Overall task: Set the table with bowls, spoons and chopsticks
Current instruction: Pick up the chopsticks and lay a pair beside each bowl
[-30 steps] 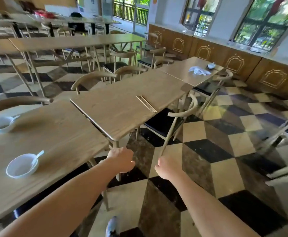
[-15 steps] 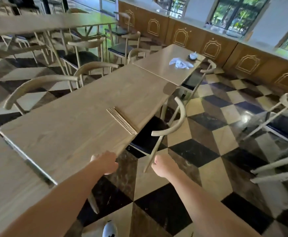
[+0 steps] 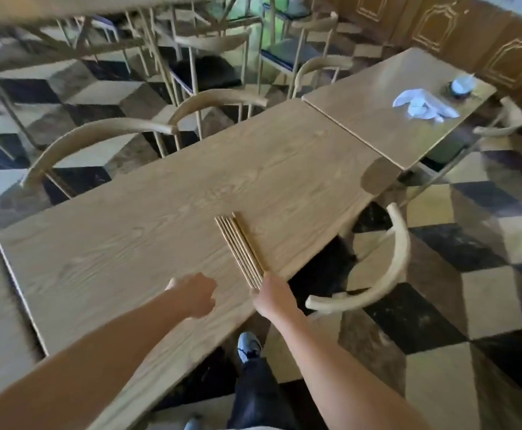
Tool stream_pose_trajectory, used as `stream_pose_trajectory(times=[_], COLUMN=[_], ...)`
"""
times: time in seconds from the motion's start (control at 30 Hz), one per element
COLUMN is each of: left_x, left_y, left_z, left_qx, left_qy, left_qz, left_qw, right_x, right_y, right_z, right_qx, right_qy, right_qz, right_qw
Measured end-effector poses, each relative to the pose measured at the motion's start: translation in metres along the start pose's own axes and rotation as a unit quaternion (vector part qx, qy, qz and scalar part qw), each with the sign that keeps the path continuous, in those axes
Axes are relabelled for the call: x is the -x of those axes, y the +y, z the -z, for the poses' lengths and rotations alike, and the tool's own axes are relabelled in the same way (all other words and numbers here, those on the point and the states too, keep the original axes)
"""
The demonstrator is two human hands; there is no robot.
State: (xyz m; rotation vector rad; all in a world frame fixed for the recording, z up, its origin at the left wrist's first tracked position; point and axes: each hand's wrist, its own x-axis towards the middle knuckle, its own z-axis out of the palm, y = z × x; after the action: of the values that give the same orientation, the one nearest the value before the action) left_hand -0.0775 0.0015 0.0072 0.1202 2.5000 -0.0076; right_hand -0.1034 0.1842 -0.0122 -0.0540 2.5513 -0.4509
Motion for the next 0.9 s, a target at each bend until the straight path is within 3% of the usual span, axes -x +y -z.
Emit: stream_pose_trajectory(times=[0.23, 0.37, 0.5, 0.67, 0.83, 0.9], left_x=[-0.043, -0.056, -0.066, -0.084, -0.094, -0.092], left_y=[-0.035, -0.046, -0.04, -0.019, -0.001, 0.0], left_z=[0.01, 0.003, -0.005, -0.007, -0.001, -0.001], left_qx=[0.048, 0.101, 0.145, 0.243, 0.4, 0.48], left_qy=[-0.104, -0.118, -0.155, -0.137, -0.093, -0.07], left_qz=[0.085, 0.147, 0.169, 0.194, 0.24, 0.269], left_qw=[0.99, 0.977, 0.963, 0.94, 0.88, 0.832], right_x=[-0.095, -0.122, -0.137, -0.161, -0.172, -0.173], right_y=[-0.019, -0.019, -0.026, -0.027, -0.028, -0.026], right_z=[-0.02, -0.032, -0.025, -0.016, -0.014, -0.012], right_qx=[0.048, 0.106, 0.122, 0.143, 0.163, 0.155], right_qy=[0.006, 0.043, -0.01, -0.05, -0.061, -0.058], right_qz=[0.021, 0.066, 0.06, 0.053, 0.063, 0.071], right_qw=[0.999, 0.991, 0.991, 0.987, 0.983, 0.984])
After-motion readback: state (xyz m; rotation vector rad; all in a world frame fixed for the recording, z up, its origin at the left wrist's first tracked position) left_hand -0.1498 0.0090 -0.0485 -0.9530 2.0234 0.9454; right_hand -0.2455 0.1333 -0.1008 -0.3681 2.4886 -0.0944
